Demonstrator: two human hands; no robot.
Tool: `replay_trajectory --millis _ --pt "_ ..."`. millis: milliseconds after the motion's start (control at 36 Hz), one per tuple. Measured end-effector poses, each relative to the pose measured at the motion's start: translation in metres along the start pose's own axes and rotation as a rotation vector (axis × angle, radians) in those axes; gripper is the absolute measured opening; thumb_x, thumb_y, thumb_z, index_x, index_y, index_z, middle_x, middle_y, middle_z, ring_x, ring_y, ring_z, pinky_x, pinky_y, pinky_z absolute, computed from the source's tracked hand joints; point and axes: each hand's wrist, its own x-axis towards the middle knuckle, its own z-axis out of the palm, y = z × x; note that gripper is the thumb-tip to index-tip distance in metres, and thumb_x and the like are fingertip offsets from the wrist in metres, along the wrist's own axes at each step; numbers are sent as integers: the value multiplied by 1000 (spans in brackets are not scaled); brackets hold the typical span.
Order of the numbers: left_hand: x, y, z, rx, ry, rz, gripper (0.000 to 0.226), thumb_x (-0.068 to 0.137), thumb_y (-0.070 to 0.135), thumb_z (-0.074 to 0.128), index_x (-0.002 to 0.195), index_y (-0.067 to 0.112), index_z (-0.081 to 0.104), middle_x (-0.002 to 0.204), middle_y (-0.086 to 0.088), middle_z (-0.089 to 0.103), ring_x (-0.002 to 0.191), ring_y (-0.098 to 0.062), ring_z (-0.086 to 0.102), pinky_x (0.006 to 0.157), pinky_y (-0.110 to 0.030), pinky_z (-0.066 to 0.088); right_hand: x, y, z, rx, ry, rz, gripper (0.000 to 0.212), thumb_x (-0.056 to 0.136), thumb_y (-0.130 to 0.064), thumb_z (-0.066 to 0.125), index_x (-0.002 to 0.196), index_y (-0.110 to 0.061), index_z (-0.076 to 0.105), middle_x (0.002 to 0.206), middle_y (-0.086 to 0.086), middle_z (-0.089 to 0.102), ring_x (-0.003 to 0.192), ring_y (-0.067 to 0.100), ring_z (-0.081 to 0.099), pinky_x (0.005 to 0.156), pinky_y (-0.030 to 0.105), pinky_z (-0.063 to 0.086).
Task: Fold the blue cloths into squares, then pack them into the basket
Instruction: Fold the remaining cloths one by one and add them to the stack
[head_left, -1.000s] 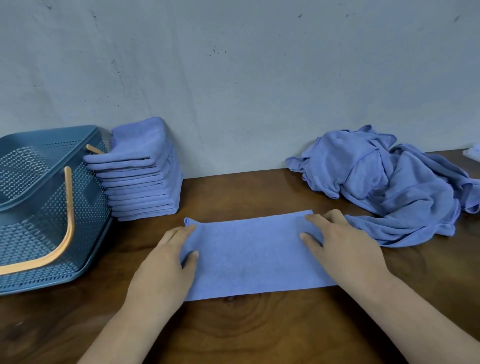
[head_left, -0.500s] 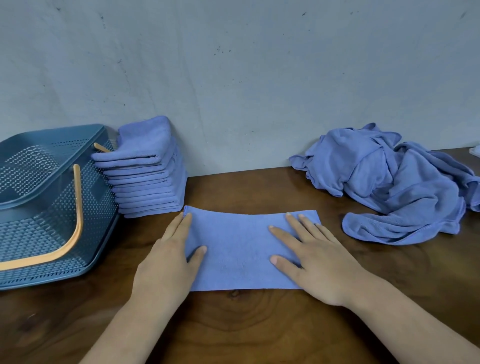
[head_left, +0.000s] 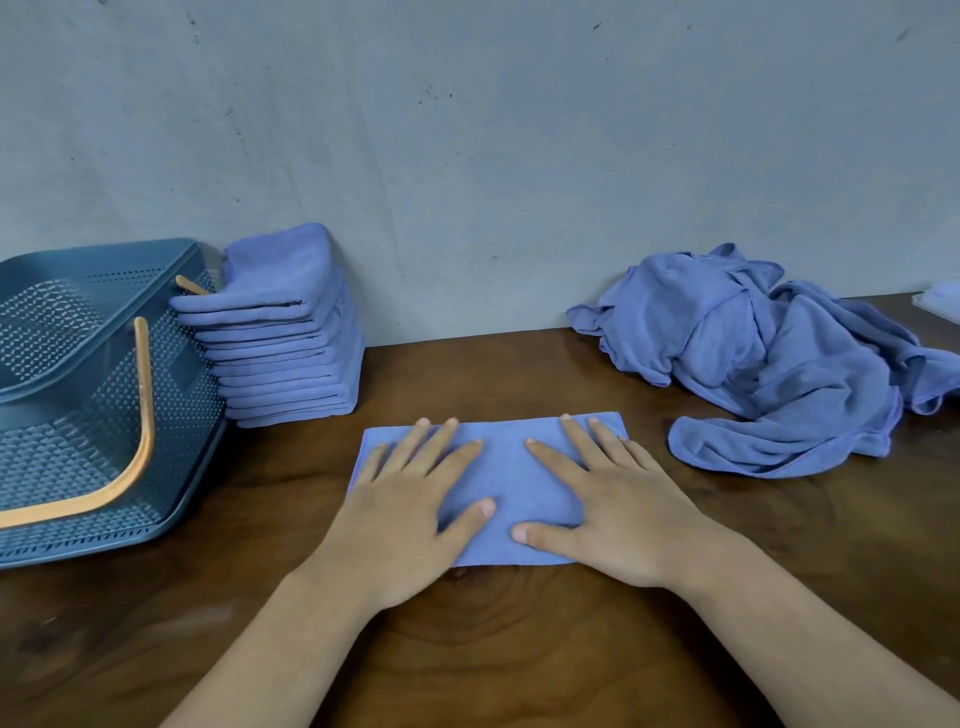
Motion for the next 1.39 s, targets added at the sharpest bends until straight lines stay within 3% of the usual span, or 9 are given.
replay_trajectory --millis 83,278,389,500,667,1083,1222,1306,1389 --pt "-2 -6 4 8 -135 -114 88 89 93 15 163 53 -9 172 20 -22 158 -5 -25 132 -43 -7 -2 0 -1 3 -6 -6 104 74 -106 21 160 -58 -12 172 -13 -27 158 15 -27 131 44 -6" --pt "-3 -2 -3 8 -189 -183 104 78 102 20 164 51 -10 173 14 -23 160 -14 -23 132 -47 -5 -1 -1 -4 -4 -20 -8 102 79 -102 24 162 -54 -10 173 -11 -24 159 16 -24 131 47 -6" --pt "8 4 -6 14 -82 -92 84 96 84 23 167 43 5 176 16 -8 162 -12 -14 132 -47 1 10 -14 -1 -38 126 -103 74 100 -75 14 166 -46 0 176 -9 -12 162 16 -14 131 48 2" --pt "26 4 2 -3 -106 54 70 103 71 19 166 46 3 174 25 -6 160 -3 -12 131 -47 3 18 -13 4 -43 83 -122 61 109 -59 14 166 -46 -1 176 -9 -12 162 16 -12 131 45 2" --pt "26 3 9 -4 -137 -32 85 94 87 19 166 48 -5 172 26 -14 160 -4 -17 131 -47 -6 19 12 1 29 41 -5 78 96 -85 18 165 -52 0 175 -14 -15 160 10 -17 132 43 -2" --pt "-11 16 7 7 -185 -52 105 78 104 16 162 50 -17 171 21 -25 157 -8 -29 130 -54 -11 -13 13 -10 -3 -107 -36 105 77 -102 24 162 -53 -13 173 -14 -23 158 9 -24 131 48 -4" --pt "-29 22 4 -1 -207 -47 105 78 103 18 162 50 -19 169 22 -29 155 -7 -33 130 -54 -11 -22 20 -18 74 27 -92 81 92 -83 43 162 -47 25 167 -20 23 155 7 16 126 40 23" --pt "-31 22 1 1 -218 -48 106 78 104 18 161 50 -20 169 22 -29 155 -7 -32 130 -54 -11 -11 30 -16 54 186 -43 48 107 -44 46 154 -36 46 148 -19 48 133 8 42 108 37 43" --pt "-30 22 -1 13 -212 -43 108 77 104 18 162 49 -18 170 21 -26 157 -8 -29 130 -53 -10 0 36 -15 5 224 34 38 98 -38 49 135 -34 60 128 -18 53 110 10 47 93 39 50"
